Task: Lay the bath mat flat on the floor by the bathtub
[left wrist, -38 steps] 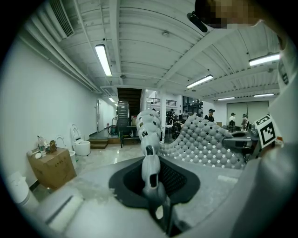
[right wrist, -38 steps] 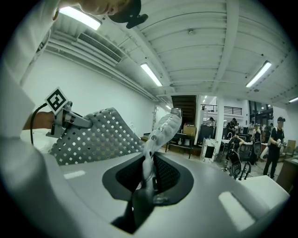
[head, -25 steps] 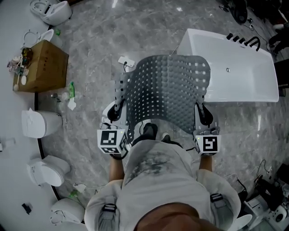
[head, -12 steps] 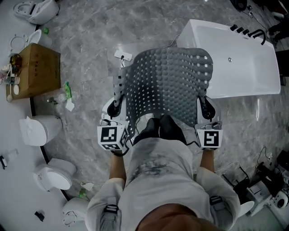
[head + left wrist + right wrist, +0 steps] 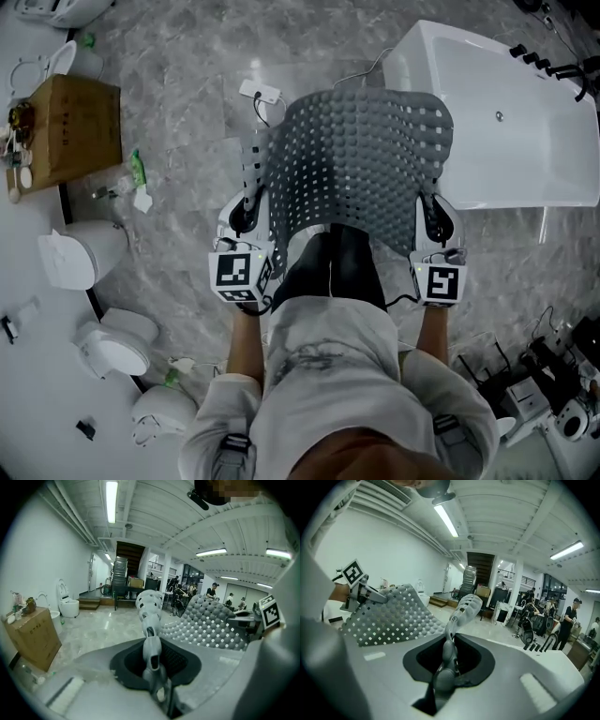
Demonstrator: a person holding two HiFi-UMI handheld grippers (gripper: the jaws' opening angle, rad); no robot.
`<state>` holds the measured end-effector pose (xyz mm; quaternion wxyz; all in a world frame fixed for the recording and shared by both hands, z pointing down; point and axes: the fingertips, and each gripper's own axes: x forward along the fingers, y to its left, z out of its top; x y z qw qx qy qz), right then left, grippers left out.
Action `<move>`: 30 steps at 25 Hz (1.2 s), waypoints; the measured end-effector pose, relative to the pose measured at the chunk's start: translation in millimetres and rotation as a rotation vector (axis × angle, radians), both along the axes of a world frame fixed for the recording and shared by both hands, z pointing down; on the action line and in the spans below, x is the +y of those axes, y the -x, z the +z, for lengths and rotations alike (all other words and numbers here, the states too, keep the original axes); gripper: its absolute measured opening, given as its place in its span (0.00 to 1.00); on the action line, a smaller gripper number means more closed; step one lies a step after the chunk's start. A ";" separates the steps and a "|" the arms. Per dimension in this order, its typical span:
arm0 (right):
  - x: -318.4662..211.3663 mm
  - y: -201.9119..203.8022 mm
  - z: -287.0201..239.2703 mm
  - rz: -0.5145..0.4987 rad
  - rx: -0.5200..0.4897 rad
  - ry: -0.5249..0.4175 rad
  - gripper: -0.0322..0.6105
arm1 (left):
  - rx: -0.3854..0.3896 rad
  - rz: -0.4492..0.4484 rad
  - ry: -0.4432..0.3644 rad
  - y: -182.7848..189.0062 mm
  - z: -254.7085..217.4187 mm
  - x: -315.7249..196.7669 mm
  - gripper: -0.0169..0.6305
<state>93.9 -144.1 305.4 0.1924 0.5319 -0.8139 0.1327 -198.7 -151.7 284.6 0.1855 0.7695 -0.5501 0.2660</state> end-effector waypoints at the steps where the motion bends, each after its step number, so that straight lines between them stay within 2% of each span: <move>1: -4.4 0.1 12.5 -0.003 -0.001 0.010 0.12 | -0.005 -0.004 0.005 1.0 10.0 -4.2 0.10; 5: -19.8 6.2 58.3 -0.009 -0.027 0.054 0.12 | -0.027 -0.015 0.029 7.5 52.9 -15.7 0.10; 11: -39.2 6.7 130.4 -0.030 -0.016 0.064 0.12 | -0.045 -0.023 0.053 10.7 124.0 -31.5 0.10; 16: -26.0 13.0 139.0 -0.042 0.029 0.058 0.12 | -0.014 -0.016 0.061 18.9 136.7 -21.9 0.10; 19: -47.8 13.0 224.3 -0.050 0.023 0.073 0.12 | -0.033 -0.020 0.079 21.6 215.6 -40.0 0.10; 20: -50.6 12.1 238.2 -0.051 0.027 0.074 0.12 | -0.036 -0.020 0.083 22.3 228.8 -41.5 0.10; 21: -45.5 10.2 226.3 -0.048 0.042 0.070 0.12 | -0.029 -0.017 0.081 22.6 219.6 -35.8 0.10; 22: -30.9 7.1 184.6 -0.041 0.070 0.063 0.12 | -0.010 -0.009 0.075 22.1 184.4 -21.5 0.10; 25: 45.2 -6.1 -30.4 -0.010 0.180 0.028 0.12 | 0.082 0.023 0.043 17.2 -1.7 47.8 0.10; 26: 64.8 -9.0 -83.4 -0.003 0.209 0.020 0.12 | 0.107 0.031 0.035 16.3 -47.6 65.2 0.10; 28: 81.8 -9.3 -128.7 -0.002 0.251 0.018 0.12 | 0.139 0.040 0.031 17.1 -83.2 81.0 0.10; 30: 81.2 -7.2 -124.7 -0.004 0.274 0.020 0.12 | 0.159 0.045 0.033 20.0 -73.9 81.2 0.10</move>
